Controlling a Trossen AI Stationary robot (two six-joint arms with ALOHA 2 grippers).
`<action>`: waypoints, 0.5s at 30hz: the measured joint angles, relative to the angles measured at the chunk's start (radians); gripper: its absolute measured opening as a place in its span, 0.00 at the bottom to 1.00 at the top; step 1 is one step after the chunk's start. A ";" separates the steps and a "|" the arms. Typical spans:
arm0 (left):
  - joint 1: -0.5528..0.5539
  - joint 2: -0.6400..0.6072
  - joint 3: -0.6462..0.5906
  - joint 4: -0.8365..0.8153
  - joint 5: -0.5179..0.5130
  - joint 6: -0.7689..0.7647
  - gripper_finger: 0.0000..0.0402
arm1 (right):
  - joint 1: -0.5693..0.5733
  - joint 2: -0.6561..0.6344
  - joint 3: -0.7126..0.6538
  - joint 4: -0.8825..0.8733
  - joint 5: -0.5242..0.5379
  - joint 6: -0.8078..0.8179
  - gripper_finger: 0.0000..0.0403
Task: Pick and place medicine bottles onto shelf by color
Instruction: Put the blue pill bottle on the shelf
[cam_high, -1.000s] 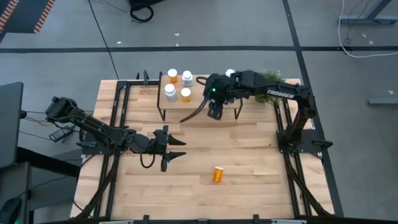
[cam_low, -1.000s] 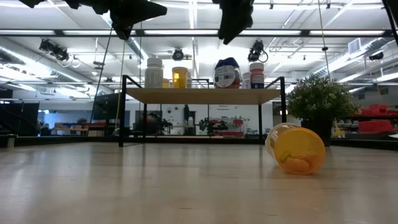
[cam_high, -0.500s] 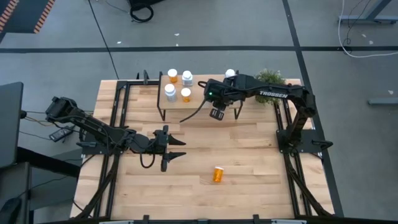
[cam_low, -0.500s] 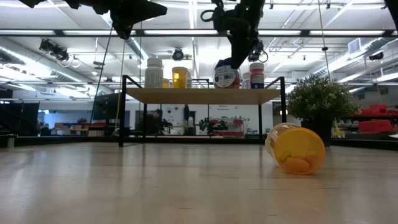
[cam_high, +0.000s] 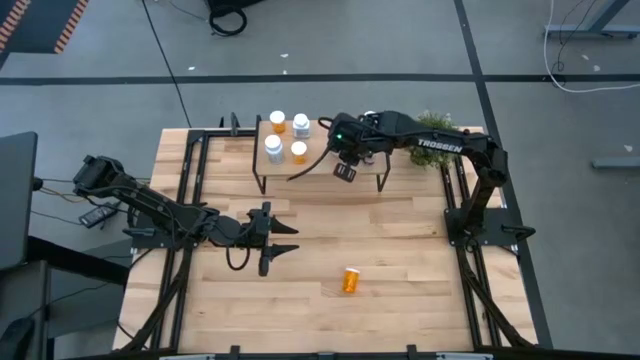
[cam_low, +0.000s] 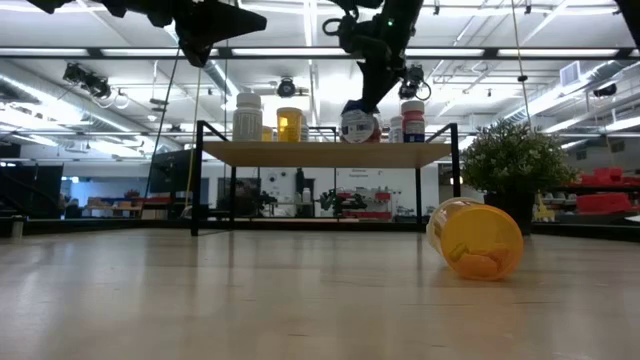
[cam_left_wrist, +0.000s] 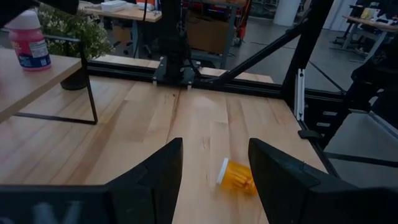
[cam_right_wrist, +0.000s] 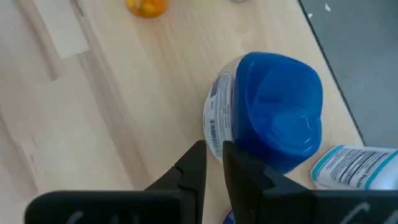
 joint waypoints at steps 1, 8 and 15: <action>0.000 0.000 0.000 -0.003 0.000 0.000 0.47 | -0.006 0.000 0.000 0.001 0.000 -0.003 0.15; 0.000 0.000 0.000 -0.003 0.000 0.000 0.47 | -0.036 0.000 0.000 0.030 -0.002 -0.026 0.15; 0.000 0.000 0.000 -0.003 0.000 0.000 0.47 | -0.051 0.000 0.000 0.049 -0.003 -0.040 0.15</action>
